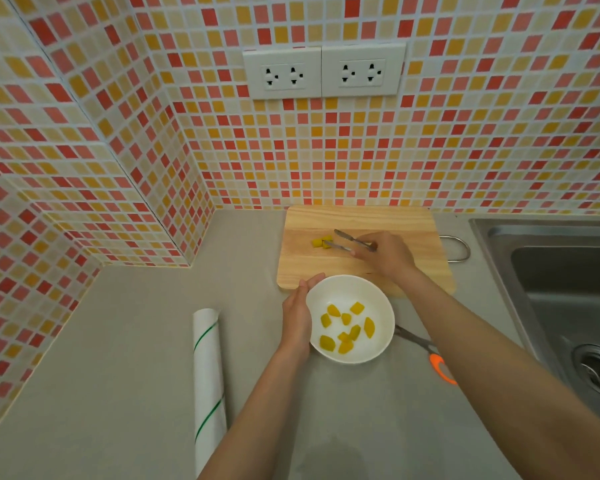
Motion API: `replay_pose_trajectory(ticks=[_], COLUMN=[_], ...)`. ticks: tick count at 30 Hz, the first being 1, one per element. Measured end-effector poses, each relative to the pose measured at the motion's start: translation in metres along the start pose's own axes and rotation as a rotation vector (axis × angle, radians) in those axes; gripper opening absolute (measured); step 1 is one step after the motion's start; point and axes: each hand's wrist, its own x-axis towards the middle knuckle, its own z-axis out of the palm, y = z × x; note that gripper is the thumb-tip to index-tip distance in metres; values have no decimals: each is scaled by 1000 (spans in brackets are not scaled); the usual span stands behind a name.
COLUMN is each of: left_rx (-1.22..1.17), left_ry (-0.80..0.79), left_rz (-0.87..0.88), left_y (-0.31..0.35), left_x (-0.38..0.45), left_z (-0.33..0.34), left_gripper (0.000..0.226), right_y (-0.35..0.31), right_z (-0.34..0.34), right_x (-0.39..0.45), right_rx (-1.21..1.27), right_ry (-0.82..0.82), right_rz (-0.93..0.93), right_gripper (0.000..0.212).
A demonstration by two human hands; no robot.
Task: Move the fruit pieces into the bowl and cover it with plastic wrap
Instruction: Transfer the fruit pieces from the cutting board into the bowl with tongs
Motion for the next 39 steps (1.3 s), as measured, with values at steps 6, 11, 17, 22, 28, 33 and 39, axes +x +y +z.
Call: replay_pose_trajectory(ticks=[6, 11, 17, 22, 28, 33, 39], left_rx=[-6, 7, 9, -9, -33, -19, -12], left_ry=[2, -3, -15, -23, -23, -24, -38], left_rz=[-2, 4, 2, 2, 1, -5, 4], left_y=[-1, -2, -2, 0, -1, -2, -5], left_x=[2, 3, 3, 2, 2, 2, 4], left_z=[-1, -1, -1, -1, 0, 0, 0], left_gripper=[40, 40, 40, 42, 39, 40, 40], right_y=[-4, 0, 1, 2, 1, -2, -16], right_z=[22, 19, -7, -25, -42, -49, -21], right_x=[18, 9, -38, -94, -111, -82, -28], right_rx=[-145, -171, -75, -139, -247, -167, -168], right_ry=[22, 93, 199, 35, -151, 49, 90], right_rz=[56, 24, -140, -205, -205, -187, -101], right_gripper=[28, 24, 24, 24, 34, 37, 38])
